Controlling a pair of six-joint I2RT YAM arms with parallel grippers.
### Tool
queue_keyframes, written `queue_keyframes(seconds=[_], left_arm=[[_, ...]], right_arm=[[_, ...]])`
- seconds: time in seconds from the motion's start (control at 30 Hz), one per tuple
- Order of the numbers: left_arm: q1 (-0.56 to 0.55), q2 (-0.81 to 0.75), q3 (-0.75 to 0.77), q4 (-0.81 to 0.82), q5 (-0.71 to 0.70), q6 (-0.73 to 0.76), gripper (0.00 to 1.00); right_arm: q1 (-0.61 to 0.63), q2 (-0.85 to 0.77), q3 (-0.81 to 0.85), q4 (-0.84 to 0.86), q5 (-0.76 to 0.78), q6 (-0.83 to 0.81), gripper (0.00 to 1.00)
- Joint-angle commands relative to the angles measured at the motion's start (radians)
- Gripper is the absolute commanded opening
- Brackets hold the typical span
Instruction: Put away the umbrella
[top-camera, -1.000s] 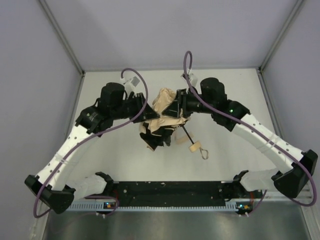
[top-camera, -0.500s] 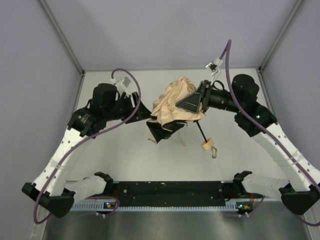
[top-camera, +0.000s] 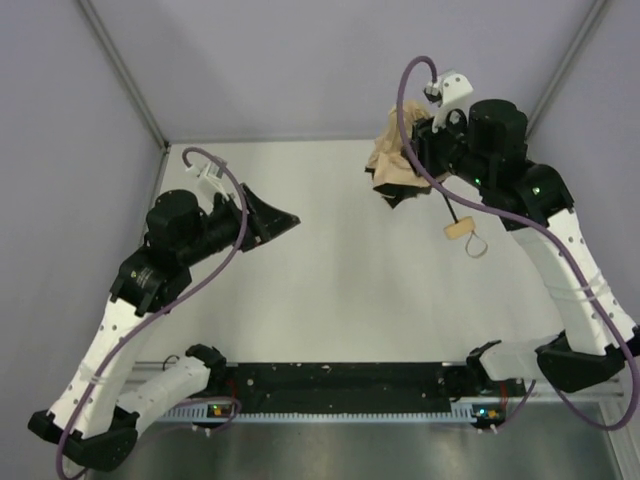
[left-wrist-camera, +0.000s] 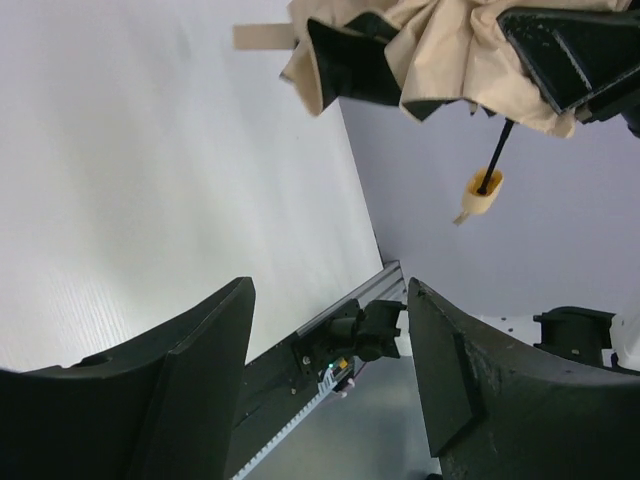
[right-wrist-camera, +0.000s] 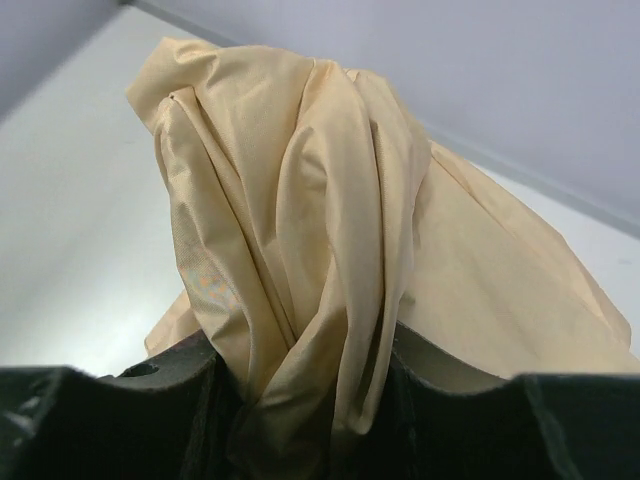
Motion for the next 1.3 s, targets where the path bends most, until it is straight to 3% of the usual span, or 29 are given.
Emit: queue_keyframes(seconds=[0.0, 0.1, 0.23, 0.43, 0.6, 0.87, 1.13, 1.27], left_arm=[[0.005, -0.039, -0.073, 0.049, -0.062, -0.075, 0.67], [0.004, -0.083, -0.134, 0.000, -0.146, -0.107, 0.67], [0.005, -0.180, -0.283, -0.038, -0.234, -0.193, 0.66], [0.002, -0.329, -0.519, -0.023, -0.264, -0.357, 0.64], [0.005, -0.412, -0.633, -0.012, -0.278, -0.472, 0.64], [0.004, -0.353, -0.697, 0.092, -0.235, -0.592, 0.75], [0.005, -0.136, -0.759, 0.365, -0.127, -0.629, 0.77], [-0.002, 0.008, -0.743, 0.393, -0.073, -0.592, 0.79]], right_arm=[[-0.002, 0.071, 0.071, 0.002, 0.357, -0.280, 0.00], [0.027, 0.119, 0.017, 0.011, 0.450, -0.327, 0.00], [0.141, 0.169, -0.174, 0.122, 0.632, -0.377, 0.00], [0.299, 0.180, -0.503, 0.339, 0.653, -0.250, 0.00], [0.391, 0.150, -0.734, 0.480, 0.417, -0.129, 0.00], [0.414, 0.211, -0.897, 0.597, 0.082, 0.053, 0.00], [0.413, 0.351, -0.943, 0.690, -0.222, 0.120, 0.00], [0.400, 0.401, -0.971, 0.770, -0.346, 0.162, 0.00]])
